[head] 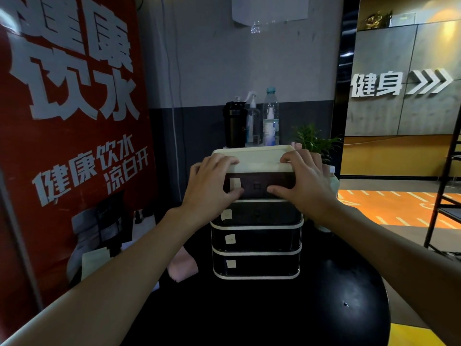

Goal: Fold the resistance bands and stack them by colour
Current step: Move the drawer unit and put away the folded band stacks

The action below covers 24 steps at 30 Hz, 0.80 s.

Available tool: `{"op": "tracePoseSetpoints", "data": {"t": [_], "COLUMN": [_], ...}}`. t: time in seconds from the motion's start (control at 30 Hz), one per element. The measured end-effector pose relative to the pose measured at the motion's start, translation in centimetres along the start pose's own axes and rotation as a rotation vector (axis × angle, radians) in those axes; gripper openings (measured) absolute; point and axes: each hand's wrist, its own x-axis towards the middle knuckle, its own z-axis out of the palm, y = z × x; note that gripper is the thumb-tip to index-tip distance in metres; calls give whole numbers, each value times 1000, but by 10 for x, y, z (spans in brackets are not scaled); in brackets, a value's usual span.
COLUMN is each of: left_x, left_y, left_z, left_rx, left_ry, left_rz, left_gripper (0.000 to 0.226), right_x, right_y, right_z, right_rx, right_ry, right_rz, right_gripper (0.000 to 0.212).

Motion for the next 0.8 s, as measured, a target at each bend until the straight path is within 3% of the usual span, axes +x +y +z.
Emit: {"op": "tracePoseSetpoints", "data": {"t": [0.13,0.2,0.27,0.4,0.63,0.8], "left_x": [-41,-61,-72,-75,-74,-75], "left_y": [-5,-8,-10,-9,-12,-15], "left_z": [8,17,28,40,42,37], "left_rx": [-346,-480,-577,-734,-736,-681], "left_ry": [155,106,16,-68,-84,-131], "left_rz": [-283,-491,-587,-569,-563,-545], "left_gripper": [78,86,83,39,47,45], "right_x": [-33,-54,-70,-76,-81,-90], "right_y": [8,17,24,25,24,20], "right_z": [3,14,24,31,30,27], "right_rx": [265,422,546,703,682,565], "right_ry": [121,30,-81,-188,-249,-229], "right_rz": [227,375,450,445,444,470], "right_gripper": [89,87,77,61,89,73]}}
